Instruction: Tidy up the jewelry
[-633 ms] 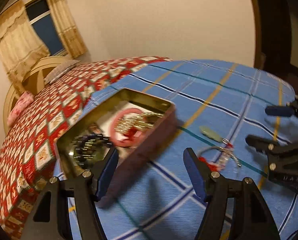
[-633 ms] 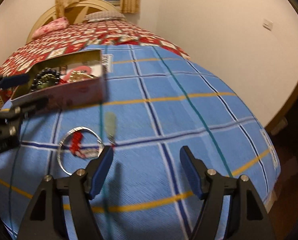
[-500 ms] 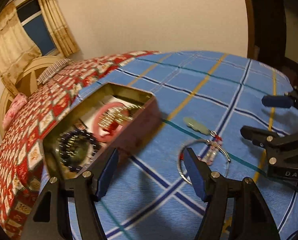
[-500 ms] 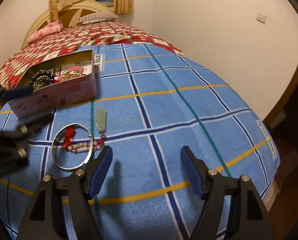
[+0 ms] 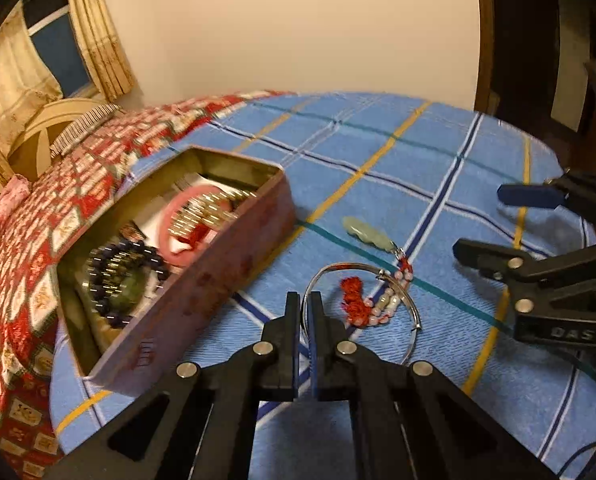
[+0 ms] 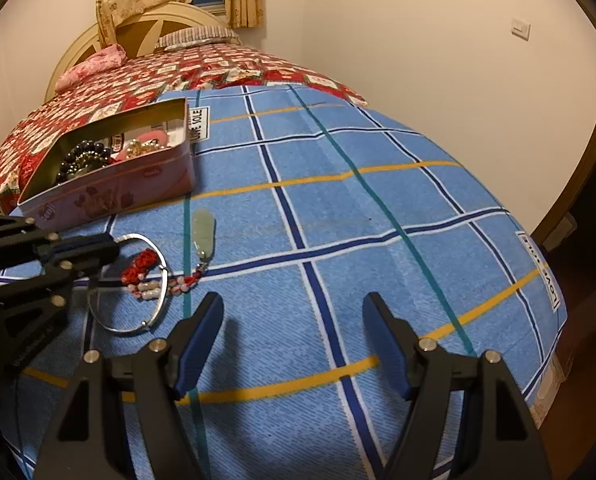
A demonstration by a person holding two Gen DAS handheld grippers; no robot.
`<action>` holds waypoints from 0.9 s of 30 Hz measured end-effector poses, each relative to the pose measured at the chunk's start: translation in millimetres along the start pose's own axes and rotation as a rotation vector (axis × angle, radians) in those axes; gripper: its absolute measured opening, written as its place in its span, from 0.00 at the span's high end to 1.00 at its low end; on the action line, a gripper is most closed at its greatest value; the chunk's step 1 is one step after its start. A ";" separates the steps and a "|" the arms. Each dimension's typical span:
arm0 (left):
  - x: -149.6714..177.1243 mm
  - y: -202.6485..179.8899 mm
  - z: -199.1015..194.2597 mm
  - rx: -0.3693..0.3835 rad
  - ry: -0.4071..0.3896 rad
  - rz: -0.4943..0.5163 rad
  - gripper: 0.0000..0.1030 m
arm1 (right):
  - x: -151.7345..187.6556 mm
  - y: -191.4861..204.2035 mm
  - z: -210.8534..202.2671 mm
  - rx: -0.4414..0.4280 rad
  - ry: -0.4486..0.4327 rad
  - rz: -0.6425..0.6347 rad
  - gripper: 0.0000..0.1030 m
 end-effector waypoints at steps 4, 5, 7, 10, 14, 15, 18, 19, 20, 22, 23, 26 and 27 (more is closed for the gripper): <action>-0.5 16.7 -12.0 -0.019 -0.021 -0.012 0.98 | -7.2 7.3 3.3 -0.007 -0.002 -0.008 0.28; 1.3 21.2 -13.4 -0.017 -0.018 -0.020 0.98 | -9.7 9.3 4.2 -0.007 -0.005 -0.010 0.28; 6.1 28.9 -14.7 -0.033 -0.014 -0.022 0.98 | -14.3 14.1 7.1 -0.016 -0.008 -0.006 0.28; 14.3 38.1 -11.3 -0.067 0.000 -0.017 0.98 | -20.6 28.1 15.9 -0.048 0.003 -0.015 0.28; 20.0 44.3 -8.2 -0.076 0.007 -0.025 0.98 | -28.2 48.9 34.1 -0.085 0.038 -0.040 0.30; 19.9 45.5 -8.9 -0.075 0.004 -0.026 0.98 | -29.3 51.1 38.7 -0.082 0.051 -0.042 0.32; 17.3 48.5 -12.5 -0.074 -0.009 -0.029 0.98 | -31.3 51.6 50.8 -0.083 0.089 -0.031 0.49; 16.1 49.0 -13.8 -0.074 -0.015 -0.028 0.98 | -31.5 51.3 52.7 -0.083 0.093 -0.032 0.57; 14.7 49.8 -16.1 -0.068 -0.020 -0.031 0.98 | -31.7 51.1 52.7 -0.087 0.095 -0.032 0.68; 12.8 50.1 -20.2 -0.064 -0.029 -0.033 0.98 | -30.5 53.3 50.3 -0.093 0.098 -0.045 0.89; 11.2 50.7 -22.9 -0.060 -0.035 -0.035 0.98 | -29.0 54.6 47.7 -0.098 0.094 -0.052 0.89; 5.4 53.2 -29.1 -0.051 -0.047 -0.045 0.98 | -27.7 58.5 35.7 -0.105 0.072 -0.068 0.89; 2.4 55.0 -32.6 -0.053 -0.055 -0.046 0.98 | -29.2 59.7 31.3 -0.104 0.061 -0.074 0.89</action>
Point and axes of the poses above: each gripper's, at about its wrist camera, not at the fingertips, and z roughly the way its jaws point, y to its left, x to its underside, the point moved 7 cm from there along z, roughly the way its jaws point, and after that the axes turned 5 degrees about -y, right-handed, at the moved point
